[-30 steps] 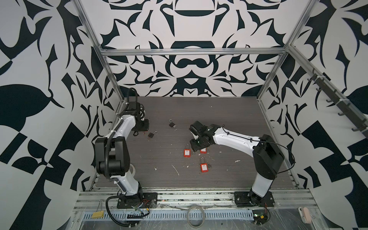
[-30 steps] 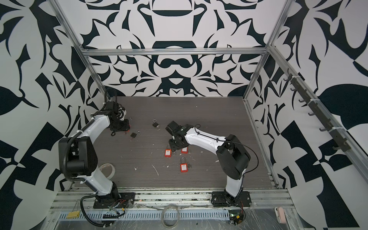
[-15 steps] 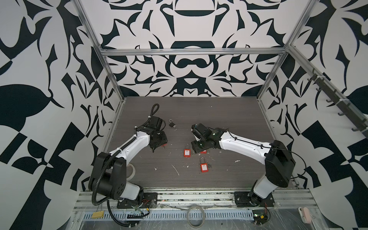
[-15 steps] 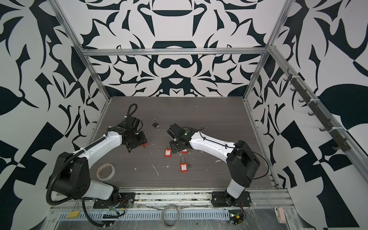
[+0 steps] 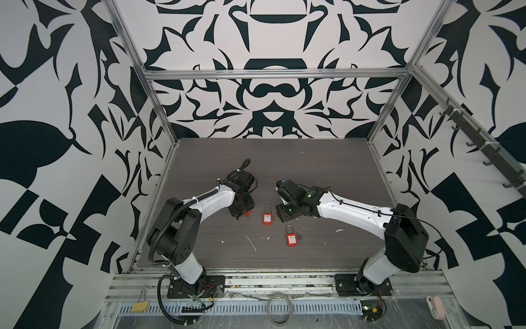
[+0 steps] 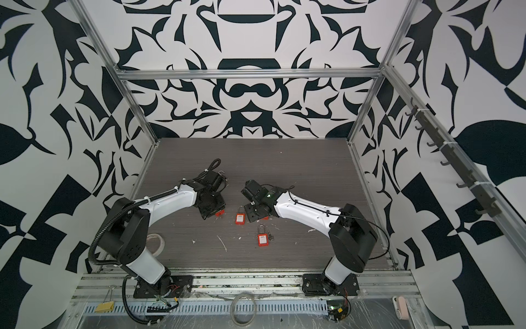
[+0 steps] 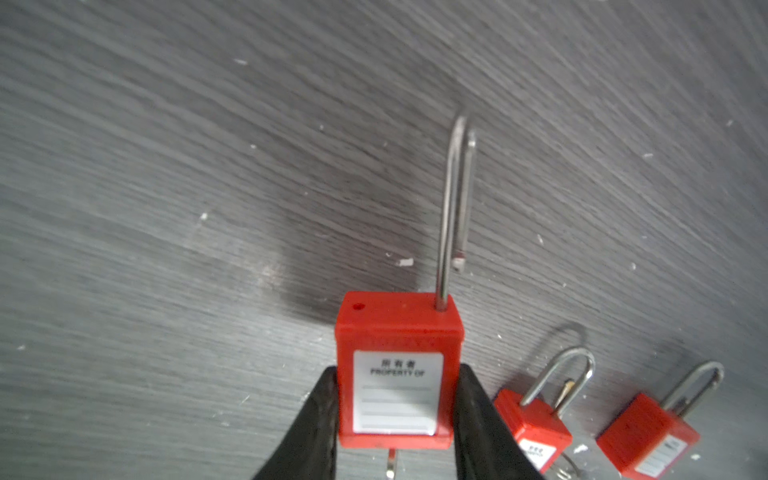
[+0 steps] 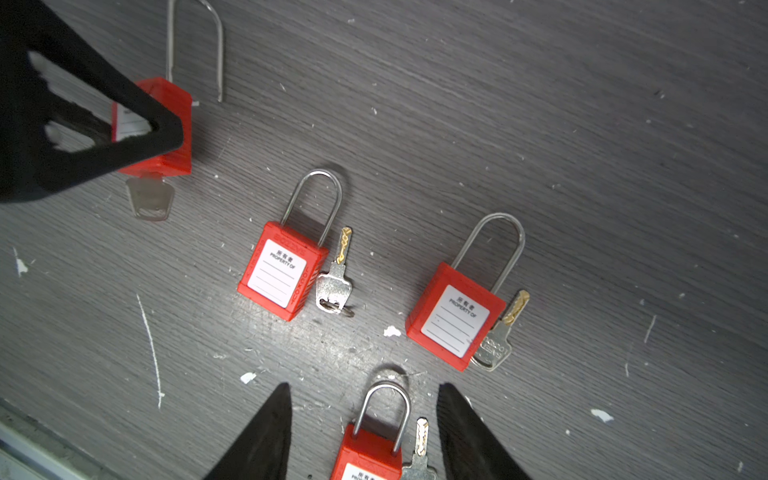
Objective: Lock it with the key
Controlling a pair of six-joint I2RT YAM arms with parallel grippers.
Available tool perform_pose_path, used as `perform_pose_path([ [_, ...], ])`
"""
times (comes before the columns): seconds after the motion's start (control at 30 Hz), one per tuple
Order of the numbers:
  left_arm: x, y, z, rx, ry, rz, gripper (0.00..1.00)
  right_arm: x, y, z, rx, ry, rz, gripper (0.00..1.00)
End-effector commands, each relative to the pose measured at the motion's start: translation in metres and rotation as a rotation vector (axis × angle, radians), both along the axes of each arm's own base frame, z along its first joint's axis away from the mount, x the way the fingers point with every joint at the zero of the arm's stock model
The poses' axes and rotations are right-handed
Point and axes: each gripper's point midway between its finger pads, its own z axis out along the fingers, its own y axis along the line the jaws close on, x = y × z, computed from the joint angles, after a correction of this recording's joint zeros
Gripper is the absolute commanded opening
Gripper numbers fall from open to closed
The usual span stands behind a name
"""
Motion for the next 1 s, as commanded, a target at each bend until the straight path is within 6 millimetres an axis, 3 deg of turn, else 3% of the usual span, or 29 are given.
perform_pose_path([
  [0.0, 0.000, 0.000, -0.001, 0.010, 0.019, 0.058, 0.37, 0.003, 0.004, 0.006, 0.009, -0.022, 0.014, 0.59],
  [0.27, 0.005, -0.003, 0.012, -0.020, -0.044, 0.043, 0.50, 0.005, 0.008, 0.007, -0.007, -0.010, 0.028, 0.61],
  [0.5, 0.024, 0.009, 0.057, -0.028, -0.237, 0.030, 0.67, 0.013, 0.021, 0.021, 0.022, -0.015, 0.033, 0.62],
  [0.6, 0.040, 0.026, 0.083, -0.013, -0.338, -0.010, 0.68, 0.015, 0.039, 0.027, 0.048, 0.006, 0.044, 0.62],
  [0.7, 0.055, 0.055, 0.106, 0.008, -0.426, -0.032, 0.68, 0.014, 0.064, 0.027, 0.052, 0.036, 0.065, 0.62],
  [0.8, 0.064, 0.093, 0.121, 0.031, -0.478, -0.005, 0.76, 0.014, 0.090, 0.024, 0.065, 0.097, 0.053, 0.62],
  [0.83, 0.065, 0.104, 0.126, 0.035, -0.498, -0.001, 0.83, 0.013, 0.099, 0.021, 0.065, 0.111, 0.055, 0.62],
  [0.97, 0.068, 0.135, 0.145, 0.117, -0.604, -0.018, 0.96, 0.012, 0.130, 0.013, 0.061, 0.127, 0.071, 0.63],
])
